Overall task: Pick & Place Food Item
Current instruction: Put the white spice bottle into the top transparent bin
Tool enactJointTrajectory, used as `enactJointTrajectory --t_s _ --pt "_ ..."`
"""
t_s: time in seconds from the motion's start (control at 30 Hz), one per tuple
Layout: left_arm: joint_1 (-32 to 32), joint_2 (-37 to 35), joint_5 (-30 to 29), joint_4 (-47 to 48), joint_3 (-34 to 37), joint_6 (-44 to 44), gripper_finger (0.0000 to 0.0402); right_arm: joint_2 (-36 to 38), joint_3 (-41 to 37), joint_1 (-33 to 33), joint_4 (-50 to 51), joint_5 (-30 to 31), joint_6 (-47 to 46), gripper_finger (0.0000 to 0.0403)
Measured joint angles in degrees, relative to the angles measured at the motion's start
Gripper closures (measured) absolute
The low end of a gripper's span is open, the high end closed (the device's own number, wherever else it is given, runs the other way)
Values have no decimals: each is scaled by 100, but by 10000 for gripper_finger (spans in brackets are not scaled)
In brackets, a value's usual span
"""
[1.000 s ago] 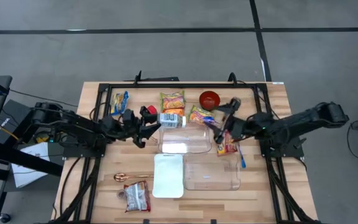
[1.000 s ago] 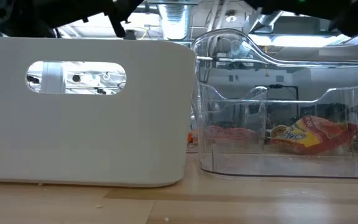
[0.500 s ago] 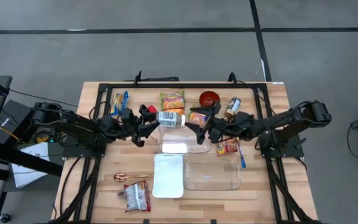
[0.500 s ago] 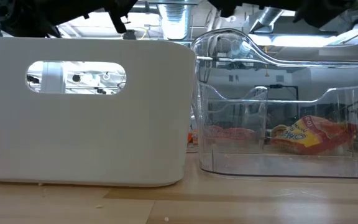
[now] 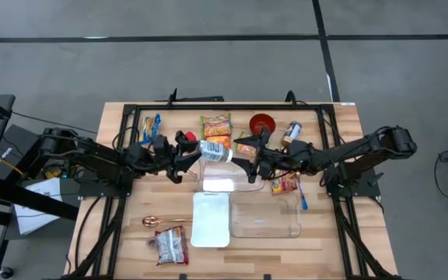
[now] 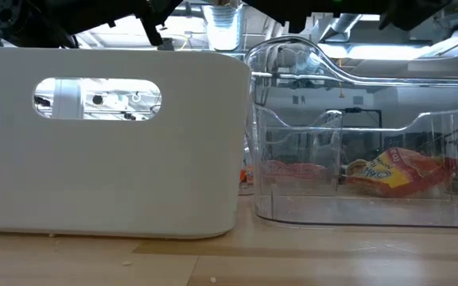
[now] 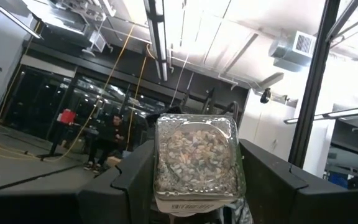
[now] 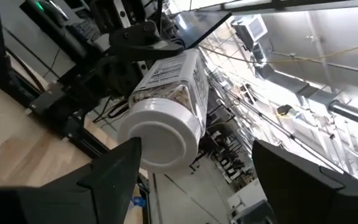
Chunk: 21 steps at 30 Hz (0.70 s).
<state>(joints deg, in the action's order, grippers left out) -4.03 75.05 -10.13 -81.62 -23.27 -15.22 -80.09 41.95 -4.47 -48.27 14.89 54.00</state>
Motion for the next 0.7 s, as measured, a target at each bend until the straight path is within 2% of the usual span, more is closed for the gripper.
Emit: enactJointTrajectory --t_s 0.23,0.47,0.7 --pt "140 -76 54 30 46 -11 215 365 11 -163 521 527 15 101" --pt "271 -81 16 -89 42 -108 215 387 11 -426 572 522 -109 100" --pt "295 -81 9 -150 39 -177 215 387 11 -397 206 394 -185 100"
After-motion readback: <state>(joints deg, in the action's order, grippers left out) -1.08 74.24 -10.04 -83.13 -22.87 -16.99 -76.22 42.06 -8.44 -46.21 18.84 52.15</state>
